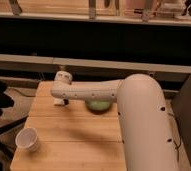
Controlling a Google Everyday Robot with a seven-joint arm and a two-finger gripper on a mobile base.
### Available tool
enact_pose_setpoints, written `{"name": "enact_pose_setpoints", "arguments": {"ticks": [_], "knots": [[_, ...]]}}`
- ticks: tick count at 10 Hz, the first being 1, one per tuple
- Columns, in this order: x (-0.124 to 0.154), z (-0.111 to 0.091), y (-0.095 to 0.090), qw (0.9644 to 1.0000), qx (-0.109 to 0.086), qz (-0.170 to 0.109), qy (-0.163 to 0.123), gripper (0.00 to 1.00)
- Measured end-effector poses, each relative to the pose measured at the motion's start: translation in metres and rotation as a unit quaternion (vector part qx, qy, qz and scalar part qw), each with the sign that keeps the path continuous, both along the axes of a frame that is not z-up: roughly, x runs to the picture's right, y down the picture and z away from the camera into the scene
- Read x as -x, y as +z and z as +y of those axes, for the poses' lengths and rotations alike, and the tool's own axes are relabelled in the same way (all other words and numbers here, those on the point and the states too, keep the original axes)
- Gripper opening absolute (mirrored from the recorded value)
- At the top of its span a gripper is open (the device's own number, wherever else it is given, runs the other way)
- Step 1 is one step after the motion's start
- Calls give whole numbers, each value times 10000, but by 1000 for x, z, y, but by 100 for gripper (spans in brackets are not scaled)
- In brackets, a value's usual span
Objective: Place the eraser on the white sponge
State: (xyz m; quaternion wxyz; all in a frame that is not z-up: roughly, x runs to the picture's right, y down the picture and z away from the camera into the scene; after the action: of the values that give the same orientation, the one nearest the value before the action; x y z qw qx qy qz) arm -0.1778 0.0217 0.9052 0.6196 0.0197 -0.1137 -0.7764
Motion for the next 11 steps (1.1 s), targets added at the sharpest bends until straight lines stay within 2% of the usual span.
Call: {"name": "enact_pose_setpoints", "arguments": {"ticks": [2, 5, 7, 10, 11], "knots": [[2, 1, 0, 10000, 1, -22, -54, 16], [4, 3, 1, 9999, 12, -60, -117, 22], [5, 5, 1, 9998, 18, -85, -161, 31], [7, 7, 2, 9997, 32, -116, -218, 31], [8, 7, 2, 9996, 33, -126, -243, 28]]}}
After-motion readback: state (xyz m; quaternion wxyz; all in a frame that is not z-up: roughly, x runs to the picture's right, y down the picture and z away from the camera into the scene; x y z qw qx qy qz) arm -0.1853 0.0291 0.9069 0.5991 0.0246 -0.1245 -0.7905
